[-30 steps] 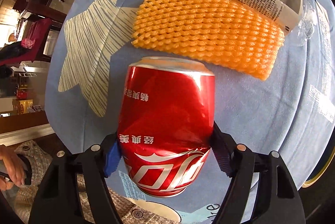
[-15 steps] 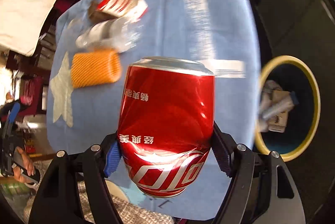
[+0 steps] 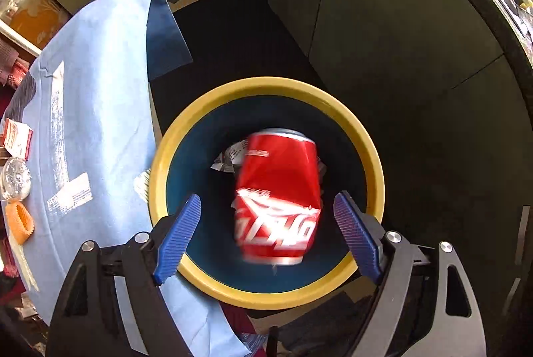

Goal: Collect trash
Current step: 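Carry the cola can over the bin and release it, then grasp the orange foam net with the left gripper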

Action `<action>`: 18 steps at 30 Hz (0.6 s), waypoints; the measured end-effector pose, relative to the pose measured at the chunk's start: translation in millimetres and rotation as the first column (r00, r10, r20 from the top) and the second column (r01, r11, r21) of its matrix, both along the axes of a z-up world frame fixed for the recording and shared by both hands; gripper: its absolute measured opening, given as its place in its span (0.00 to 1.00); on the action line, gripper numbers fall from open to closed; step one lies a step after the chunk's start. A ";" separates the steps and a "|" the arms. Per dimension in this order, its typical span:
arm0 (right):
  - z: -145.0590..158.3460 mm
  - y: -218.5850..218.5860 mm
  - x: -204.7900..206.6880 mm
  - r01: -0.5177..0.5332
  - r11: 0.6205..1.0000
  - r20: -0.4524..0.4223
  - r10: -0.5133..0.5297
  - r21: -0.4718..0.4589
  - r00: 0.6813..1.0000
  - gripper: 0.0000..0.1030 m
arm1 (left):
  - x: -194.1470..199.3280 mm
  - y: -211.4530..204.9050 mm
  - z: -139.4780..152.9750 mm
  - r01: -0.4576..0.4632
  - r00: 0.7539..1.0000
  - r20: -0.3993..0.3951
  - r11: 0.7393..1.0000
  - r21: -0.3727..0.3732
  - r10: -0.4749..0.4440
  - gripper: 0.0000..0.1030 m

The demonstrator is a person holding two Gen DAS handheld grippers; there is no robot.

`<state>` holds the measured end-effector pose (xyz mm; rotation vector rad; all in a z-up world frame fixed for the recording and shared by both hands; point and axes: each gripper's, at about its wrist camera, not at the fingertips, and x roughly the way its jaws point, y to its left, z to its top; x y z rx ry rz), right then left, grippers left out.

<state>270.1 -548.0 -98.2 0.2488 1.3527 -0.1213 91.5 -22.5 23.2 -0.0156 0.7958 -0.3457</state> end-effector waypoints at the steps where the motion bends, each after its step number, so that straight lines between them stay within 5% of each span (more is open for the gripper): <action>1: 3.6 -4.7 -2.6 -0.007 1.000 0.012 0.007 0.010 1.000 0.79 | 2.2 -2.2 -3.1 0.013 1.000 -0.005 1.000 0.017 -0.013 0.93; 6: 21.8 7.4 -16.6 -0.079 0.997 0.043 0.077 0.028 0.996 0.79 | 21.0 -21.4 -25.5 0.182 0.983 -0.018 0.980 0.083 -0.181 0.94; 11: 24.2 28.6 -28.6 -0.134 0.990 0.038 0.133 0.040 0.990 0.79 | 45.7 -48.3 -47.0 0.351 0.933 -0.011 0.901 0.254 -0.361 0.93; 18: 12.7 58.6 -32.1 -0.203 0.977 0.010 0.203 0.063 0.979 0.79 | 104.5 -51.7 -81.2 0.469 0.882 -0.149 0.856 0.216 -0.446 0.93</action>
